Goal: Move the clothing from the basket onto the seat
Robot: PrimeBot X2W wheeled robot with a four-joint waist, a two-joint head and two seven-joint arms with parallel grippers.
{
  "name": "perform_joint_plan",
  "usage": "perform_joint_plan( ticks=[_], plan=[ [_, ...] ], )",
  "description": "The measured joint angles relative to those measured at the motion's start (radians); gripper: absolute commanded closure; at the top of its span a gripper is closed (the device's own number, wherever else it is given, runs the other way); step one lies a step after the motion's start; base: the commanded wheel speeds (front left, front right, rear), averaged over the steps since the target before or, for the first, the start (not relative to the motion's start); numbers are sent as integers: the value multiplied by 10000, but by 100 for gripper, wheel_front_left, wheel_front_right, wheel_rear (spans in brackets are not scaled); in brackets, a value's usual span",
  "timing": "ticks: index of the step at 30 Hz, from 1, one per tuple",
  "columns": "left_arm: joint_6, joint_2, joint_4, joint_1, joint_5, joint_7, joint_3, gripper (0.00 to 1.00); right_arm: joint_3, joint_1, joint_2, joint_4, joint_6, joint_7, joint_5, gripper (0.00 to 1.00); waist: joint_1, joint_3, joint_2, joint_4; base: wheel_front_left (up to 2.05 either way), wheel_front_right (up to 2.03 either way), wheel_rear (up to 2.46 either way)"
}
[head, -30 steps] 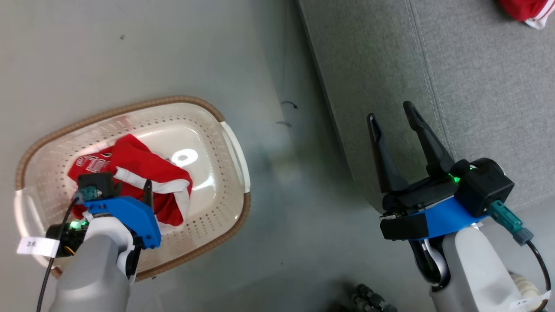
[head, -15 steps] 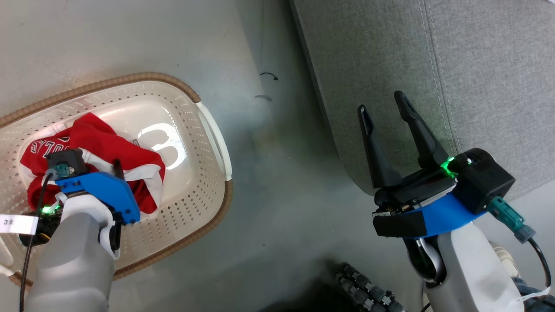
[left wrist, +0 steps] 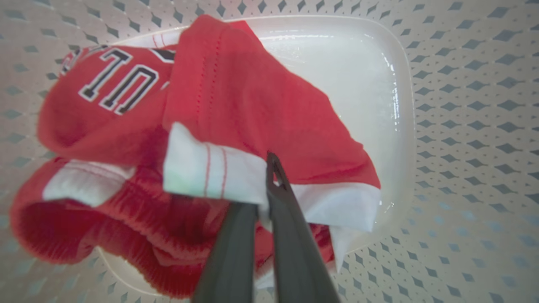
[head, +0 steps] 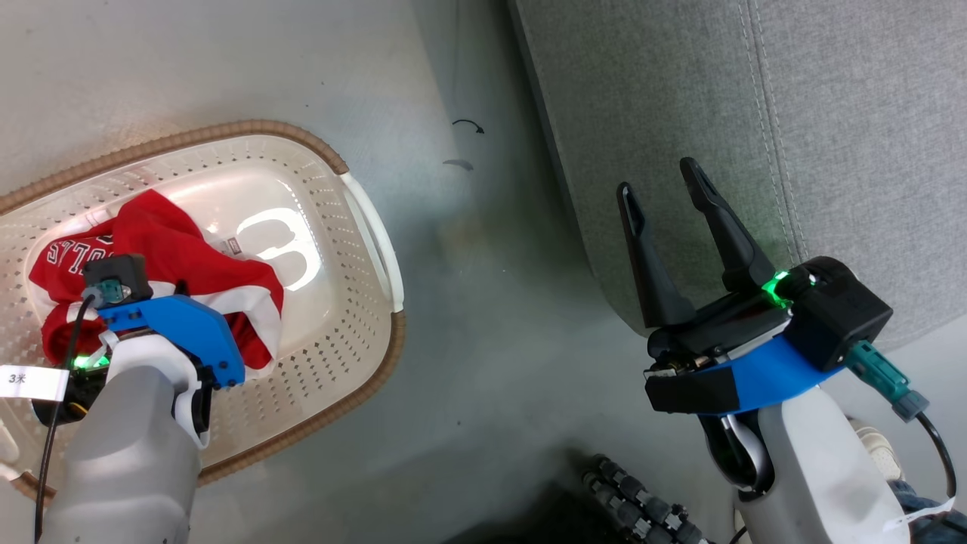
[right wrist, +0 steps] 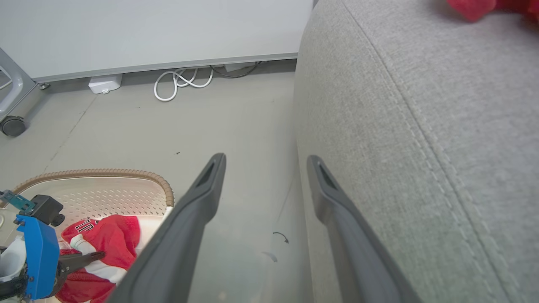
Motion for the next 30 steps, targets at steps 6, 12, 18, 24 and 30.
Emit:
perform_joint_plan(
  ticks=[6, 12, 18, 24, 30],
  plan=[
    [-146, -59, 127, -12, -79, -163, -88, 100, 19, -48, 0, 104, 0, 0, -6, 0, -1, -206, 0, 74, 0, 0, 0],
    [-297, -259, 238, 12, -171, -286, -151, 100, 25, -101, 0, 188, 0, -2, -104, 0, -1, -594, 0, 218, 0, 0, 0],
    [-642, -470, 263, 360, -79, -888, -454, 100, -19, -140, 2, 410, 2, -6, -261, 0, -1, -1331, 0, 390, 0, 0, 0],
    [-1141, -917, 36, 873, -40, -1599, -792, 100, -222, -12, 4, 690, 0, -6, -577, 0, -2, -2355, 1, 713, 0, 0, 0],
    [-1409, -1273, -617, 1546, -44, -1931, -1191, 100, -301, 216, 10, 1011, 0, -6, -853, 0, -2, -3506, 0, 1153, 0, 0, 0]
  ],
)
